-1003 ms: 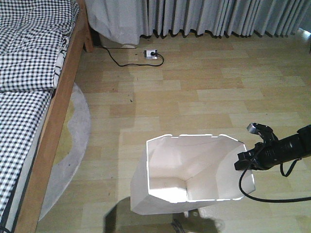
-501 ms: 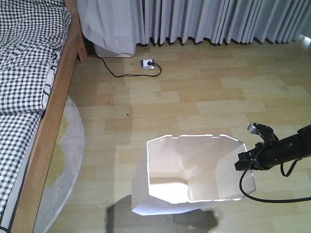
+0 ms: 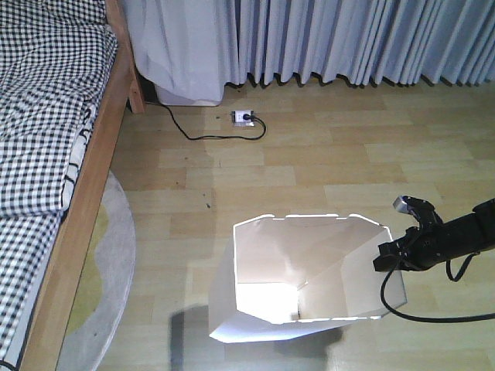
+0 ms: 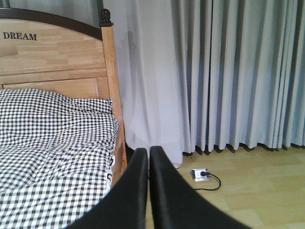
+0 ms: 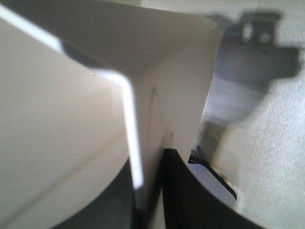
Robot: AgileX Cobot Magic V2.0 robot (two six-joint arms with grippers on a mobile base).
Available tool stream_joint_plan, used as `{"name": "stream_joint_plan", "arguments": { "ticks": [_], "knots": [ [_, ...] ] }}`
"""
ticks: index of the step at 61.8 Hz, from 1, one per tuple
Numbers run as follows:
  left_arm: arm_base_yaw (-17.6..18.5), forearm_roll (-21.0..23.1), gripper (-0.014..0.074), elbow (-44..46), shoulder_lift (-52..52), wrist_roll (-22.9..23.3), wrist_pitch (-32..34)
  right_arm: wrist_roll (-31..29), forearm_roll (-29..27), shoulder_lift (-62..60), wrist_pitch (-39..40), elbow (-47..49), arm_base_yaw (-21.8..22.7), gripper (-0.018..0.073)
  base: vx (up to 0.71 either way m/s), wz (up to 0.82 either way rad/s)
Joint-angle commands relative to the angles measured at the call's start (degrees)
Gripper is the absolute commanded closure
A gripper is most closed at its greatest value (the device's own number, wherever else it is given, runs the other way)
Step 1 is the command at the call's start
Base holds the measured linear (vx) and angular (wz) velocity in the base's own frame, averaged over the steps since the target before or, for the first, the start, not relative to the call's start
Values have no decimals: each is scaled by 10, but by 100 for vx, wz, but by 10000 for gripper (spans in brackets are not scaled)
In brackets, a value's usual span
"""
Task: Move trash bin to bedside with robot
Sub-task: 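Carry the bin in the right gripper toward the curtains beside the bed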
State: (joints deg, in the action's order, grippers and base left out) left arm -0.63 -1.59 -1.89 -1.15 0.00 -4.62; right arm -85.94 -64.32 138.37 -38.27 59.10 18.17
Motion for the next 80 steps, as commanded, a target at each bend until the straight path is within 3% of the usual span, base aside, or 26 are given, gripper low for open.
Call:
{"name": "stream_joint_plan", "arguments": {
  "ticks": [1,80],
  "knots": [
    [4,5,603,-7,-4,8,43,1,-38,-43,-135,6,1,564,25,3],
    [4,5,603,-7,-4,8,43,1,-38,-43,-136,6,1,564,26,-1]
  ]
}}
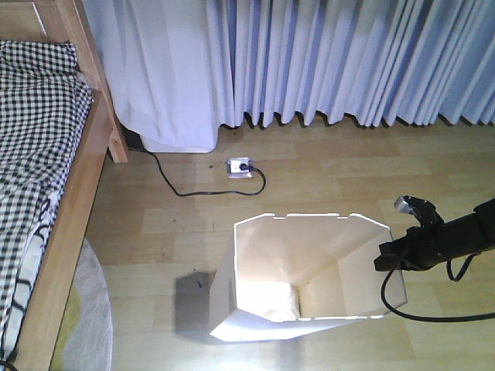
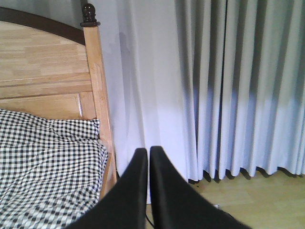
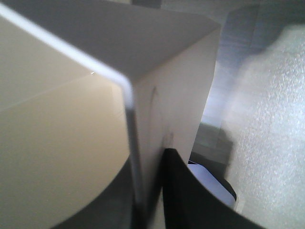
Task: Move trash bin to bedside with robot
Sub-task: 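Carry the bin in the right gripper toward the curtains beside the bed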
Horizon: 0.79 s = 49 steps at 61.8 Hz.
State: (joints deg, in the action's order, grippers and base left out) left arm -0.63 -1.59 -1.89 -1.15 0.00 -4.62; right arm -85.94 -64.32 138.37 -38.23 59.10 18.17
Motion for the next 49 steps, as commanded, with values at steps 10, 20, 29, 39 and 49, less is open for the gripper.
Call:
{"name": "stream_joint_plan", "arguments": {
  "ticks": [10,20,29,39,49],
  "knots": [
    [4,5,603,-7,-4,8,43,1,-38,-43,-136,6,1,564,26,6],
    [4,5,603,-7,-4,8,43,1,-38,-43,-136,6,1,564,24,4],
    [4,5,603,-7,-4,8,43,1,-38,-43,-136,6,1,564,23,3],
    [4,5,603,-7,-4,8,43,1,-38,-43,-136,6,1,564,23,1],
    [4,5,603,-7,-4,8,43,1,-38,-43,-136,6,1,564,24,0]
  ]
}}
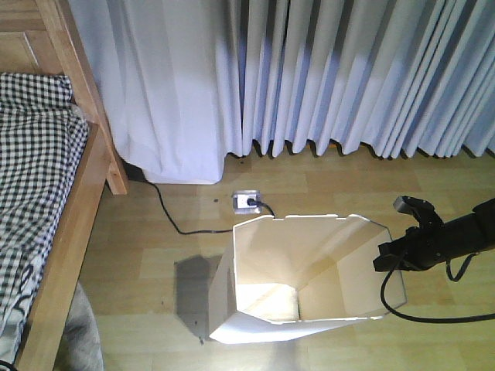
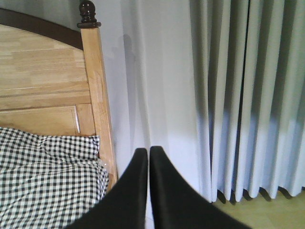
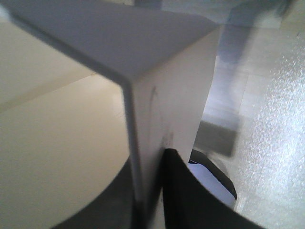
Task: Move trash bin to bedside with robot
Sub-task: 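Carry the bin in the right gripper toward the curtains beside the bed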
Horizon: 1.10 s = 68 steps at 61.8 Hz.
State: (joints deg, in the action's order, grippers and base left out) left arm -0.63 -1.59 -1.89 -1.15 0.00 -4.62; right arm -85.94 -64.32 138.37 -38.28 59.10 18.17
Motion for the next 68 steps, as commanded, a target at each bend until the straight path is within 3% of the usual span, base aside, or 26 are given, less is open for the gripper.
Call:
{"name": "stream_joint_plan", "arguments": {
  "ticks": [1,68],
  "knots": [
    [4,5,603,-7,-4,8,43,1,-38,-43,-135,6,1,564,24,0],
    [4,5,603,-7,-4,8,43,1,-38,-43,-135,6,1,564,19,3]
  ]
}}
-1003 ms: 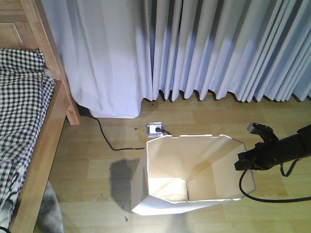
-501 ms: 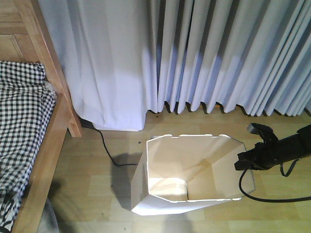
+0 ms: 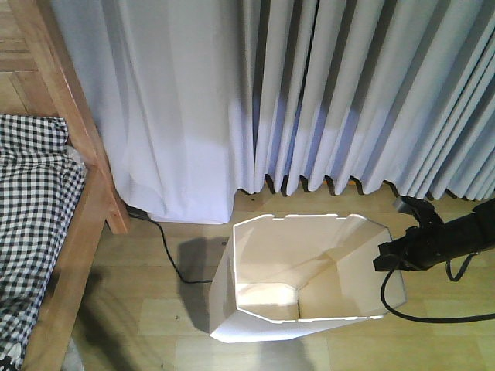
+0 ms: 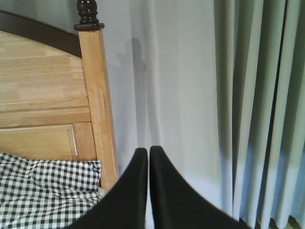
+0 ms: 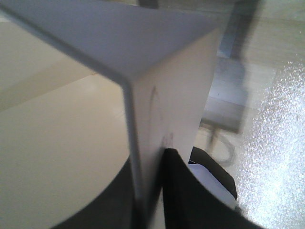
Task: Move trash bin to bedside with robot
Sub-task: 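Carry the bin in the right gripper toward the curtains beside the bed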
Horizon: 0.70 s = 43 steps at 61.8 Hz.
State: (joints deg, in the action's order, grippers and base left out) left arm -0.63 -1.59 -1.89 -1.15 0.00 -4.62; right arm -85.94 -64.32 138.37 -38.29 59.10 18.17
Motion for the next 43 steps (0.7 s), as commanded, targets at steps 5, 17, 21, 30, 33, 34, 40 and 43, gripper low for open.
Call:
{"name": "stream_joint_plan", "arguments": {
  "ticks": [5,17,21,30,33,34,40,43],
  "knots": [
    [4,5,603,-7,-4,8,43,1,-38,-43,-135,6,1,564,12,-1],
    [4,5,603,-7,-4,8,43,1,-38,-43,-135,6,1,564,10,0],
    [4,5,603,-7,-4,8,43,1,-38,-43,-136,6,1,564,8,0],
    [4,5,603,-7,-4,8,43,1,-38,-43,-136,6,1,564,7,1],
    [4,5,603,-7,-4,8,43,1,-38,-43,-136,6,1,564,7,0],
    [4,5,603,-7,-4,8,43,1,-38,-43,-136,6,1,564,7,0],
    [4,5,603,-7,-4,8,43,1,-38,-43,-136,6,1,564,6,-1],
    [4,5,603,-7,-4,8,43,1,-38,-43,-136,6,1,564,6,-1]
  ]
}}
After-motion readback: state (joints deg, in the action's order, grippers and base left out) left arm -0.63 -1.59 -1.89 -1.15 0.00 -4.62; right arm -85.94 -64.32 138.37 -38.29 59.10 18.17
